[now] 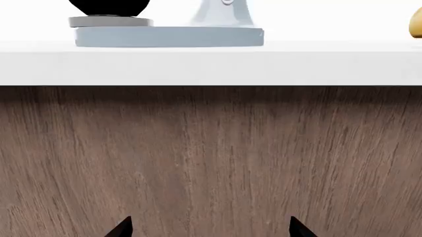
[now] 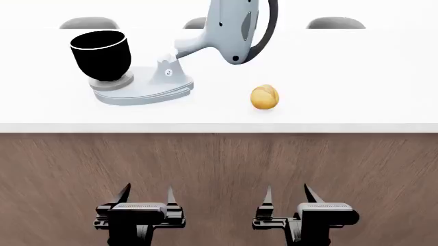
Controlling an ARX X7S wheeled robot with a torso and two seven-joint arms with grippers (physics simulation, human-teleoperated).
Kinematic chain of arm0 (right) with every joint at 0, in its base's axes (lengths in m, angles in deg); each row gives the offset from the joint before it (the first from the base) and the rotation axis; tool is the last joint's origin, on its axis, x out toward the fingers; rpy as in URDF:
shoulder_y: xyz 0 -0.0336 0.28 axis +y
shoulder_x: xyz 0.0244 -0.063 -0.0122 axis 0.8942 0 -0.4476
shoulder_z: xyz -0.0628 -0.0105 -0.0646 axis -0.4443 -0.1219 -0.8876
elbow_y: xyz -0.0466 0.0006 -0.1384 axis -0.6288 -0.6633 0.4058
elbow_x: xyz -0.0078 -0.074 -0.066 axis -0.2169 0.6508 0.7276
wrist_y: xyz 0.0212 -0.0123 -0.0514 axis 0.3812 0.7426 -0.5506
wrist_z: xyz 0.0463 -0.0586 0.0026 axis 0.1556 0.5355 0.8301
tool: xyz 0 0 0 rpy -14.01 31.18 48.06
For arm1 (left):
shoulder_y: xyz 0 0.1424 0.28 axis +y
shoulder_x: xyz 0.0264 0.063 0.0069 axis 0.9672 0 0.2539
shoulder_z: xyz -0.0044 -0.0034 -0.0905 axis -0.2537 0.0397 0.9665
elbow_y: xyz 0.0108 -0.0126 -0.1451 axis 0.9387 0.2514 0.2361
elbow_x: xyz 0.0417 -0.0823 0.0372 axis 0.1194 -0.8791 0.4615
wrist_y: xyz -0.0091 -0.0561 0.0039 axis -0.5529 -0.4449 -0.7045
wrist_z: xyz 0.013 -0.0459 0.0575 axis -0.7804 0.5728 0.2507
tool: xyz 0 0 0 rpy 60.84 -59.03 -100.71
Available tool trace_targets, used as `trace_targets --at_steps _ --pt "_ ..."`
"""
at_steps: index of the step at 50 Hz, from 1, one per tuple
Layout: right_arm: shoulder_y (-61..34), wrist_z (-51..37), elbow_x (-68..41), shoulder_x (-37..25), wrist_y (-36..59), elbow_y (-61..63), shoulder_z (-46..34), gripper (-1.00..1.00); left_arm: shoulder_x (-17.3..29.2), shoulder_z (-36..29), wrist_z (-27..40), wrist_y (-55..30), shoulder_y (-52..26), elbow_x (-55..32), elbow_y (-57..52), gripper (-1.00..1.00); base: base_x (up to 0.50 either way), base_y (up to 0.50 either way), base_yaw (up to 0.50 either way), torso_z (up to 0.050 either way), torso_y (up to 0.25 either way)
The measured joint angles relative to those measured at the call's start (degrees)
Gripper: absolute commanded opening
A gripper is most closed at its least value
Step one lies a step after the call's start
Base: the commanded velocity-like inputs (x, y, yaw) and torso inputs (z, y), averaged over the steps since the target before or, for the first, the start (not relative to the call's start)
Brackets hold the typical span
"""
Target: Place the bread in the stand mixer bowl.
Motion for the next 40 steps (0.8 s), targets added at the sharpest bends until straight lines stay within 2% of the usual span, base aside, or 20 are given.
trace_targets --at_steps 7,28,31,35,40 --pt "-0.1 -1.1 -1.3 -0.6 0.1 -0.2 -0.5 1.00 0.8 -1.4 0.2 -0.3 0.0 -0.6 0.2 1.00 0.00 0.03 0.00 0.036 0.000" --pt "-0.3 -5.5 -4.6 -2.9 -0.2 -0.5 -2.9 1.00 3.5 -4.0 2.7 -1.6 0.6 -2.5 -1.9 1.00 0.01 0.50 0.00 0.050 0.000" --pt "-0.2 -5.8 -4.9 -3.1 0.4 0.1 -3.3 1.00 4.1 -4.2 2.8 -2.4 0.7 -2.8 -2.8 1.00 0.00 0.00 0.00 0.050 0.000" --pt "-0.3 -6.0 -6.4 -4.4 6.4 5.2 -3.7 1.00 5.5 -4.8 1.7 -9.0 0.5 -4.9 -8.3 1.00 0.00 0.00 0.00 0.050 0.000" --pt "-3.6 -6.9 -10.1 -7.2 24.4 18.2 -3.1 1.00 7.6 -2.6 1.2 -27.7 -3.9 -11.2 -21.2 1.00 0.00 0.00 0.00 0.020 0.000"
